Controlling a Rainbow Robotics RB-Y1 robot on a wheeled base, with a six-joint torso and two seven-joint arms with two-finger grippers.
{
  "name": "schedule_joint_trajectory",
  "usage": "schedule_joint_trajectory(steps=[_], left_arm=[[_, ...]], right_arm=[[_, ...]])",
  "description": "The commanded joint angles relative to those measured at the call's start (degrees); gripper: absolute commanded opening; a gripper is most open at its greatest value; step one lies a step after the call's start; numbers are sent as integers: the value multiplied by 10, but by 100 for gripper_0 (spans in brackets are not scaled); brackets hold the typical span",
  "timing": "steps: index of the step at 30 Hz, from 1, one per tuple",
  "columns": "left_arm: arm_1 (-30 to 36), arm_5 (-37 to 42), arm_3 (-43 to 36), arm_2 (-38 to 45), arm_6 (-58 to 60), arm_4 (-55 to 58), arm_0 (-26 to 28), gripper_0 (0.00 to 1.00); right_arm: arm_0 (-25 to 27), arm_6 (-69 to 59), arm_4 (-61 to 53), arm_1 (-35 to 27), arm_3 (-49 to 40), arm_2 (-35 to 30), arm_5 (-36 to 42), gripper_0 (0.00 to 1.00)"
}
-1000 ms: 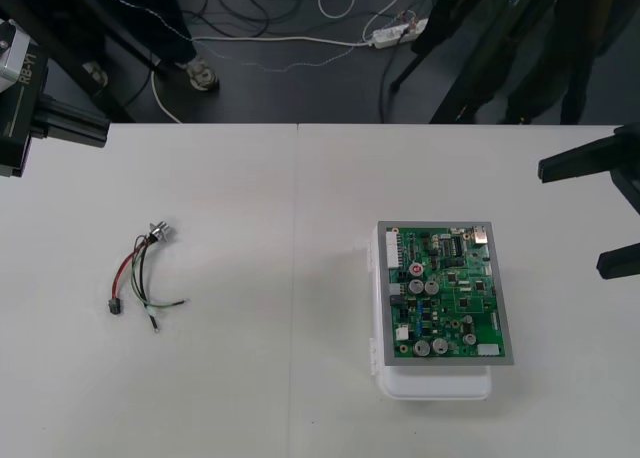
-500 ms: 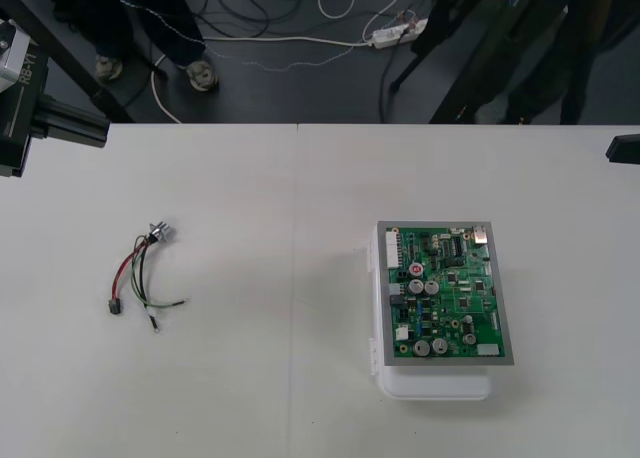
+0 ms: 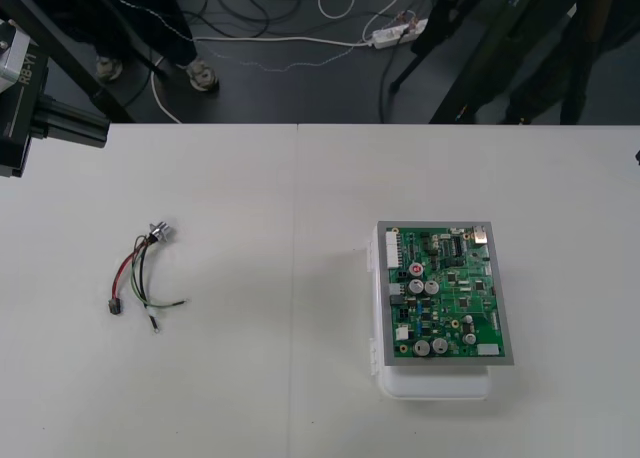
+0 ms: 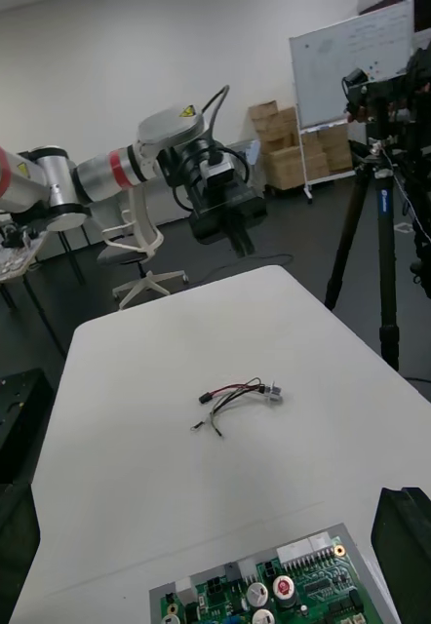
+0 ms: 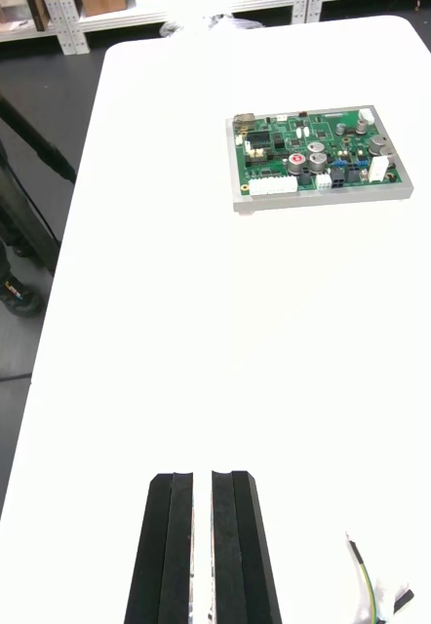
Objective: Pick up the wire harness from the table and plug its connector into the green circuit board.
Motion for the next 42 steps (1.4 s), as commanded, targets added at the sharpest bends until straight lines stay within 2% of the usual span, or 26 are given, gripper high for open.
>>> schedule_joint_trajectory(steps=[1,10,20,26,29,33,42], left_arm=[[-6,-23,1,0,-15,8,47,6],[-16,-28,1,14,-22,-18,49,6],[-13,-25,2,21,-43,-174,11,8],[-6,-23,2,16,-123,-264,-11,8],[5,-11,2,-5,-163,-291,-21,7],[42,33,2,-71,-219,-302,-44,8],[94,144,2,-201,-373,-262,-82,8]], right_arm=[[-30,85,-10,8,1,-21,-21,100],[-80,129,-10,-2,40,7,-64,100],[-109,132,12,-13,79,44,-75,100],[-120,129,11,-27,87,62,-75,100],[-120,129,11,-32,87,62,-75,100],[-125,129,11,-40,87,62,-75,100],[-131,128,-4,-48,96,63,-75,100]])
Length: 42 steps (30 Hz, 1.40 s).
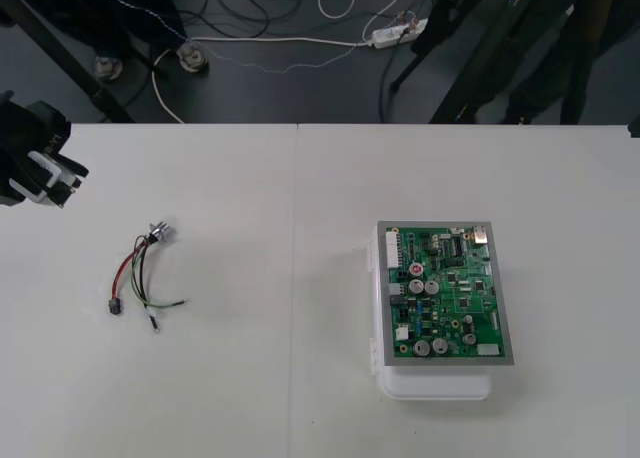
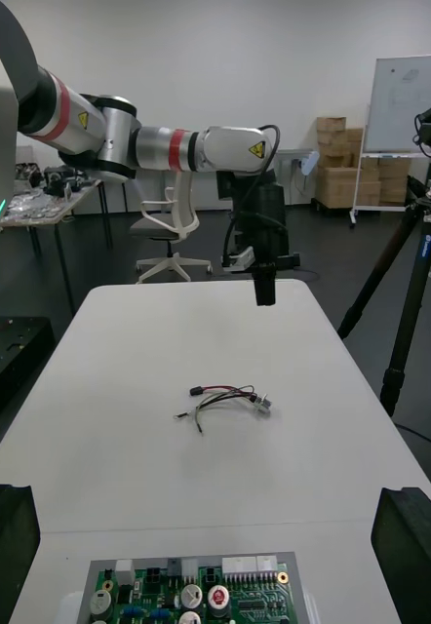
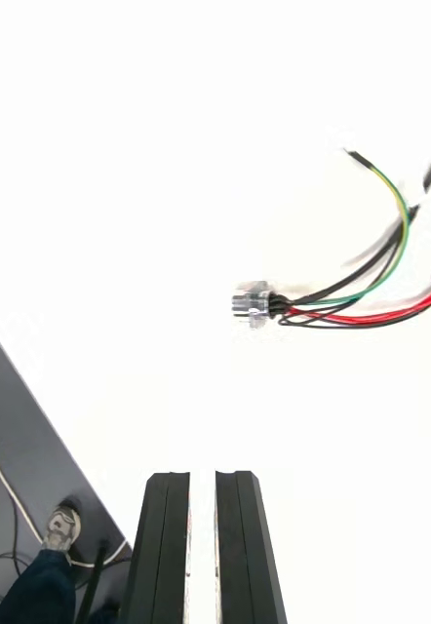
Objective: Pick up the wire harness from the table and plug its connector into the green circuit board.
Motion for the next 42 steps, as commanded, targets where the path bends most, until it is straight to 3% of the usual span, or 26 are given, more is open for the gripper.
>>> schedule_joint_trajectory(steps=[1,6,12,16,20,24,27,31,42], left_arm=[[52,101,0,-63,-107,29,-44,8],[78,164,1,-143,-194,31,-84,18],[96,207,3,-231,-305,46,-137,47],[96,207,3,-284,-371,51,-175,52],[89,208,8,-367,-448,60,-237,58],[64,209,38,-468,-519,61,-313,77],[42,219,75,-534,-570,67,-360,84],[7,227,120,-590,-635,72,-394,85],[-94,239,208,-643,-709,65,-412,85]], right_arm=[[-16,15,-14,-26,14,7,-4,100],[-14,10,-21,-26,32,7,-4,100],[-14,-1,-29,-31,45,6,-4,100],[-14,-8,-29,-31,53,7,-4,100],[-14,-18,-29,-34,55,6,-4,100],[-13,-29,-29,-35,52,6,-4,100],[-12,-35,-26,-35,47,6,-4,100],[-12,-44,-18,-34,49,7,-4,100],[-13,-50,10,-35,55,6,-4,100]])
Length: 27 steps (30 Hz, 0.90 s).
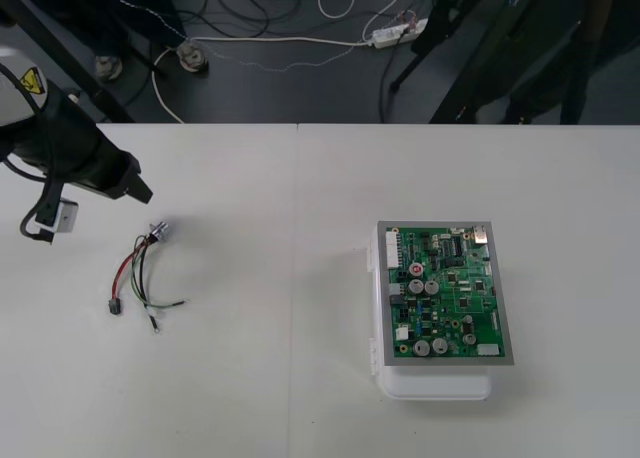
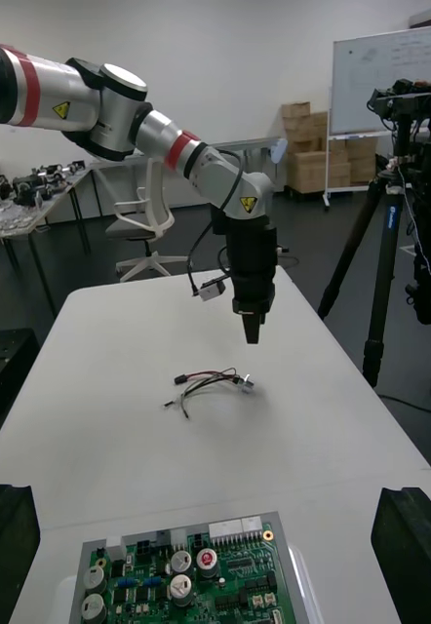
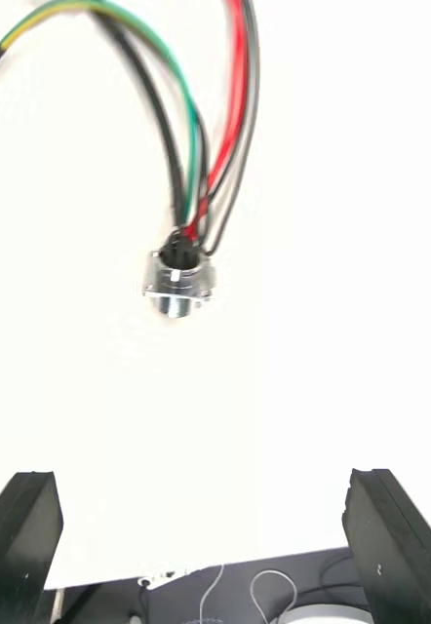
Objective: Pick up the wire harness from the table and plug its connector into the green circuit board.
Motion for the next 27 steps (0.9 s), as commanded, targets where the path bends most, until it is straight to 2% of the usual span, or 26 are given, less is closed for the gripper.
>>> schedule_joint_trajectory(steps=[1,9,13,19,27], left_arm=[[-47,29,35,-41,-48,-2,-40,85],[-79,29,39,-116,-49,-11,-71,85],[-94,29,46,-124,-49,-20,-74,85],[-135,33,103,-137,-49,-26,-73,85],[-142,46,114,-139,-47,-22,-68,85]], right_arm=[[-11,-35,4,-26,1,6,-4,100],[-11,-35,4,-26,1,6,-4,100],[-11,-35,4,-26,1,6,-4,100],[-11,-35,4,-26,1,6,-4,100],[-11,-35,4,-26,1,6,-4,100]])
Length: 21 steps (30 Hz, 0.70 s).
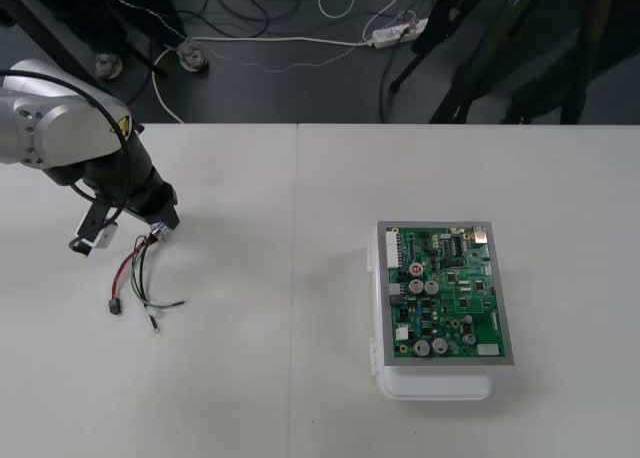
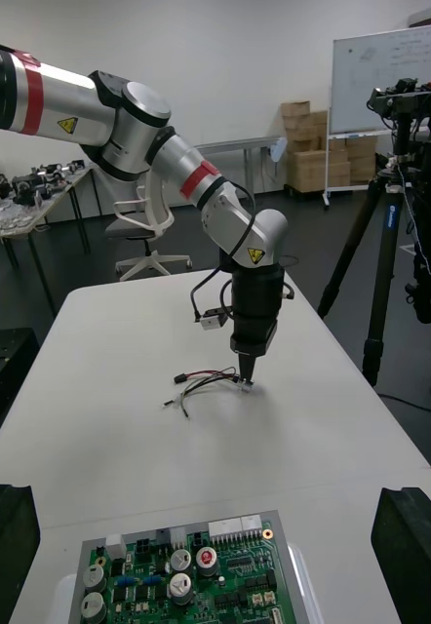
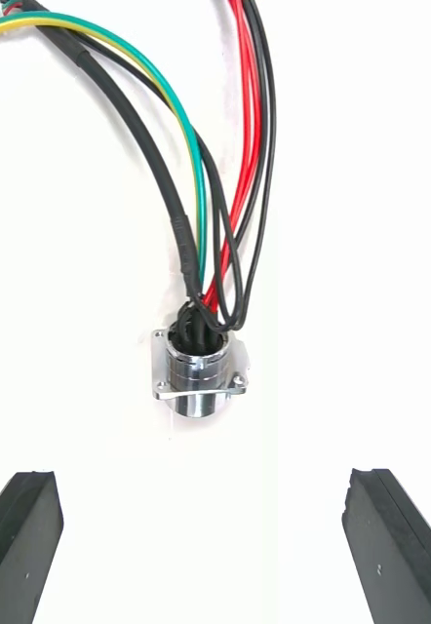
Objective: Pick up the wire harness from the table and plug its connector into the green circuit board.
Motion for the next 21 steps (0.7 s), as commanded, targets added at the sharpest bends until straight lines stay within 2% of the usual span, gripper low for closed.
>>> schedule_joint_trajectory(steps=[1,21], left_arm=[[-10,33,8,-10,-46,-1,-22,85],[-45,69,76,-9,-41,32,42,85]], right_arm=[[-11,-35,3,-26,1,6,-4,100],[-11,-35,3,-26,1,6,-4,100]])
